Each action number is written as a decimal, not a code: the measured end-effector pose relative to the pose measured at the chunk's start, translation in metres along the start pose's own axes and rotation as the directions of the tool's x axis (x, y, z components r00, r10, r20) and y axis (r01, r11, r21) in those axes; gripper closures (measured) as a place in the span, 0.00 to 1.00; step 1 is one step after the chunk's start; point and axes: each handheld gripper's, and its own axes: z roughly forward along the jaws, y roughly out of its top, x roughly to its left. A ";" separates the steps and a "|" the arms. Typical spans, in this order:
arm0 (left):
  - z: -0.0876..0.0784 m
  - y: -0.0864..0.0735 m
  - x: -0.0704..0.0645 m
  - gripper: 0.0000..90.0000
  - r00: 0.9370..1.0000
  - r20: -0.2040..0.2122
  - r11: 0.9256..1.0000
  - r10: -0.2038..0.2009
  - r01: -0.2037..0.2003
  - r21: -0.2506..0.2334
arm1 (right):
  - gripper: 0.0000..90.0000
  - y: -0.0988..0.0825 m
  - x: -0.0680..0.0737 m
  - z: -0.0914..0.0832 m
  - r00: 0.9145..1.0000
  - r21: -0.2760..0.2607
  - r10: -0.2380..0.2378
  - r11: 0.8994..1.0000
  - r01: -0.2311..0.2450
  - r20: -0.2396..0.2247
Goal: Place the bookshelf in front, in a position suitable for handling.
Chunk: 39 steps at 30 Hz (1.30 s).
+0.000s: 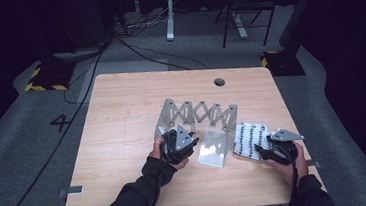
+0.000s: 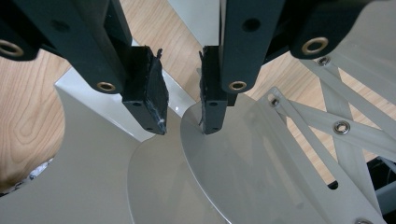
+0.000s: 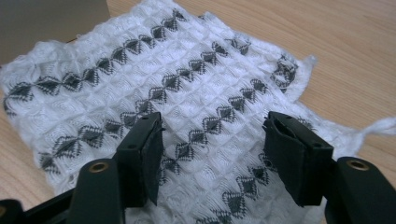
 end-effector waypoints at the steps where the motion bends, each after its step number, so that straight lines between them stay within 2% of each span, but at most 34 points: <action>1: 0.000 0.001 -0.001 0.79 1.000 0.004 1.000 -0.001 0.001 0.001 | 0.42 0.000 -0.001 0.000 1.000 0.001 0.004 1.000 -0.003 -0.003; 7: -0.013 0.000 -0.003 0.68 1.000 0.021 1.000 0.009 -0.009 0.002 | 0.41 0.000 -0.002 -0.001 1.000 0.002 0.000 1.000 0.000 0.002; 11: -0.024 -0.005 -0.012 0.55 0.998 0.045 0.999 0.041 -0.042 0.025 | 0.40 0.003 0.002 -0.005 1.000 -0.019 -0.016 1.000 0.016 0.002; 14: -0.030 -0.014 -0.017 0.45 0.994 0.075 0.994 0.084 -0.089 0.065 | 0.40 0.008 0.009 -0.008 0.999 -0.044 -0.040 0.998 0.040 -0.017; 16: -0.032 -0.020 -0.019 0.42 0.991 0.088 0.990 0.105 -0.113 0.086 | 0.39 0.012 0.016 -0.009 0.997 -0.050 -0.063 0.997 0.061 -0.032; 18: -0.034 -0.028 -0.018 0.40 0.985 0.121 0.984 0.126 -0.140 0.112 | 0.38 0.014 0.023 -0.008 0.996 -0.049 -0.079 0.996 0.077 -0.044; 20: -0.035 -0.035 -0.013 0.40 0.983 0.146 0.984 0.110 -0.128 0.124 | 0.37 0.018 0.030 -0.005 0.993 -0.041 -0.101 0.994 0.099 -0.065; 23: -0.035 -0.043 -0.004 0.40 0.987 0.127 0.983 0.098 -0.116 0.143 | 0.35 0.021 0.037 0.000 0.990 -0.033 -0.111 0.994 0.109 -0.086; 26: -0.031 -0.052 0.004 0.42 0.990 0.110 0.980 0.091 -0.109 0.164 | 0.33 0.021 0.039 0.007 0.989 -0.004 -0.114 0.994 0.114 -0.091; 28: -0.028 -0.059 0.008 0.45 0.991 0.112 0.982 0.078 -0.096 0.165 | 0.27 0.020 0.036 0.013 0.992 0.030 -0.091 0.995 0.093 -0.086; 30: -0.024 -0.063 0.010 0.47 0.991 0.110 0.977 0.079 -0.099 0.189 | 0.24 0.018 0.031 0.014 0.994 0.046 -0.050 0.997 0.055 -0.101; 32: -0.020 -0.069 0.013 0.46 0.991 0.127 0.977 0.048 -0.073 0.199 | 0.22 0.017 0.025 0.015 0.992 0.068 -0.003 0.998 0.012 -0.122; 33: -0.019 -0.071 0.014 0.44 0.991 0.124 0.976 0.041 -0.066 0.206 | 0.22 0.015 0.021 0.015 0.989 0.067 0.017 0.998 -0.007 -0.146; 35: -0.018 -0.074 0.018 0.41 0.991 0.131 0.977 0.023 -0.050 0.206 | 0.24 0.014 0.018 0.015 0.986 0.058 0.002 0.998 0.008 -0.168; 37: -0.018 -0.076 0.020 0.37 0.992 0.129 0.976 0.007 -0.035 0.214 | 0.28 0.014 0.016 0.014 0.986 0.062 0.003 0.998 0.008 -0.168; 39: -0.017 -0.079 0.022 0.34 0.988 0.153 0.976 -0.016 -0.018 0.219 | 0.35 0.016 0.015 0.013 0.986 0.079 0.009 0.997 0.005 -0.167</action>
